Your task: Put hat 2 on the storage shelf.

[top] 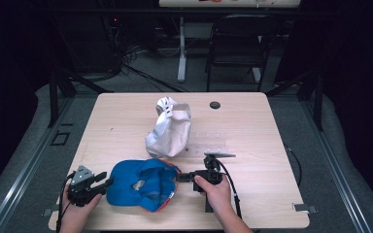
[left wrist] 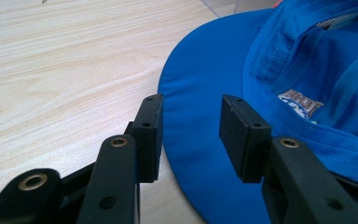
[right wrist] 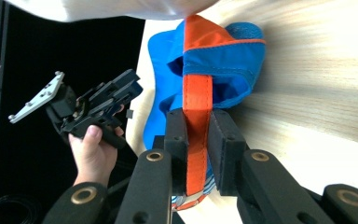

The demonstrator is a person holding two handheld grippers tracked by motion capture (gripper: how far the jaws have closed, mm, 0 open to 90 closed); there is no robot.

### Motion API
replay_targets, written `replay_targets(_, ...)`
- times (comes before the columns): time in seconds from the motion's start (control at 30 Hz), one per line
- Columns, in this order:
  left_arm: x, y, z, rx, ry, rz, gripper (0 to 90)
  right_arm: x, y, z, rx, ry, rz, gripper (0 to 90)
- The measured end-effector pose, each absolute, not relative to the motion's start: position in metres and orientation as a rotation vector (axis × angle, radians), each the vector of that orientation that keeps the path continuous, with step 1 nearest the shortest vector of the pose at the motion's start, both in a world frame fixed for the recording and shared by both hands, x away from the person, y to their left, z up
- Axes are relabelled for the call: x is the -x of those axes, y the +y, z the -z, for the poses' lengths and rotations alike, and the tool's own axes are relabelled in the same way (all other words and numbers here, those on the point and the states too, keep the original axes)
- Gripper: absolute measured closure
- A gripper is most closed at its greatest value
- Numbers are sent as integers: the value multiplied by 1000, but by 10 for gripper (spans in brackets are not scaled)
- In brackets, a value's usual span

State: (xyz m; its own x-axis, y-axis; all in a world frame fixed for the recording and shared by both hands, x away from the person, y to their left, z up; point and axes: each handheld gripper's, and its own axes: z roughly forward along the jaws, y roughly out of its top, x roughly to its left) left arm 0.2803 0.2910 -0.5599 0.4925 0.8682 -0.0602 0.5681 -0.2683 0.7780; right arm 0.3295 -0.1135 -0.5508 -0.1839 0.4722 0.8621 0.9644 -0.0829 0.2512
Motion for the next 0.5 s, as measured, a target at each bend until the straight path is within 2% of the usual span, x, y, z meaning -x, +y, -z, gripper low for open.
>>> replay_targets(0.33, -280, 291, 560, -1970, 1183, -490, 604, -334, -117, 530, 1547, -1758, 1165, 786)
replay_targets(0.5, -280, 286, 561, -1997, 1157, -470, 611, -334, -112, 553, 1558, -1747, 1127, 785)
